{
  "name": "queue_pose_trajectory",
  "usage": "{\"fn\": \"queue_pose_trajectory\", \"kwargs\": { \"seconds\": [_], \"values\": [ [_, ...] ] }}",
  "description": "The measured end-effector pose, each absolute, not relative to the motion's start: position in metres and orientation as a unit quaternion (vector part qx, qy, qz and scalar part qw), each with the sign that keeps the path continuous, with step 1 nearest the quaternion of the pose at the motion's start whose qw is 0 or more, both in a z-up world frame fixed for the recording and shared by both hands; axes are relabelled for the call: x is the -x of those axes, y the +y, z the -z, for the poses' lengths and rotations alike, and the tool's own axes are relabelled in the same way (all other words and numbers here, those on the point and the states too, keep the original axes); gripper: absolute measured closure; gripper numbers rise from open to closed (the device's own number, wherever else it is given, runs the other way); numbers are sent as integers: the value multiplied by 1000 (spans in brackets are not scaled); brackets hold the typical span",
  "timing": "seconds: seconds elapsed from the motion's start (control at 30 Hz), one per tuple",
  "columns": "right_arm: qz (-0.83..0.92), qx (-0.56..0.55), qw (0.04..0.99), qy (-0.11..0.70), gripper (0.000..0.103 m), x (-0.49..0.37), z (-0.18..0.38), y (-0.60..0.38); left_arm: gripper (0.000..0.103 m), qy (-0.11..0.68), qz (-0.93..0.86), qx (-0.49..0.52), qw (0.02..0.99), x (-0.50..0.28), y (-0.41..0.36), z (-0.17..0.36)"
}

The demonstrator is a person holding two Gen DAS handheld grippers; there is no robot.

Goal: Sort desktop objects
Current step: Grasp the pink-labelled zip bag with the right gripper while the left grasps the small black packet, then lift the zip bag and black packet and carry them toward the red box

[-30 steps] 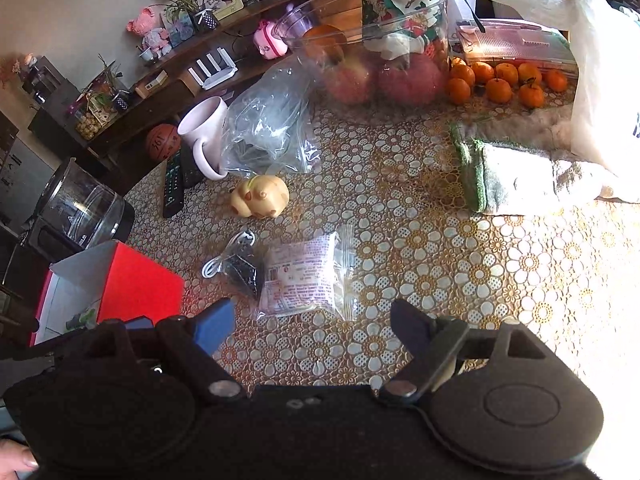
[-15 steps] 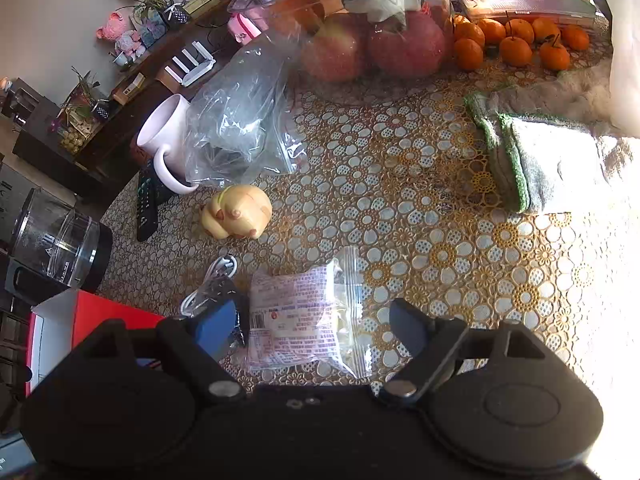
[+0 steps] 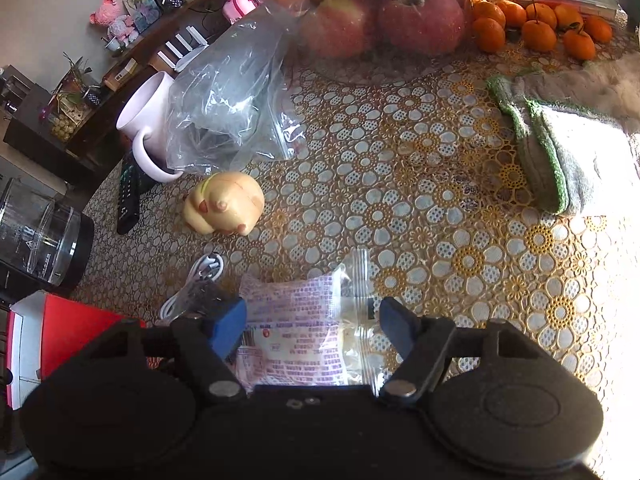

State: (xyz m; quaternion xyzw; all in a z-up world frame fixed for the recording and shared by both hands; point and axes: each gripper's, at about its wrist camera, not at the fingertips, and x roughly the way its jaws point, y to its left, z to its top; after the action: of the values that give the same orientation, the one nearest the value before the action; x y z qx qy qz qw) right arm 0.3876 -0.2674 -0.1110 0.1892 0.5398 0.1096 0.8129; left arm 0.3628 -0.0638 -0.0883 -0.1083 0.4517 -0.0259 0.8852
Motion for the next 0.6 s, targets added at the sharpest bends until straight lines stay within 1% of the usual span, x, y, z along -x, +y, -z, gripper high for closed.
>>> {"fn": "queue_pose_trajectory", "kwargs": {
  "seconds": [0.23,0.4,0.43,0.5,0.57,0.6],
  "values": [
    [-112,-190,815,536,43,-390,115,-267,17,432,22,108,895,-362,-64,93],
    [-115,-185,819,531,48,-391,116,-261,23,424,28,123,897,-360,-60,98],
    [-116,-185,820,529,52,-390,116,-260,27,421,29,126,898,-359,-60,98],
    [-116,-183,823,526,54,-389,114,-259,37,413,33,126,901,-358,-61,97],
    [-117,-180,826,522,56,-388,113,-258,57,405,38,129,904,-356,-62,96],
    [-117,-180,826,521,56,-387,112,-258,60,404,40,130,904,-355,-63,95]
  ]
}}
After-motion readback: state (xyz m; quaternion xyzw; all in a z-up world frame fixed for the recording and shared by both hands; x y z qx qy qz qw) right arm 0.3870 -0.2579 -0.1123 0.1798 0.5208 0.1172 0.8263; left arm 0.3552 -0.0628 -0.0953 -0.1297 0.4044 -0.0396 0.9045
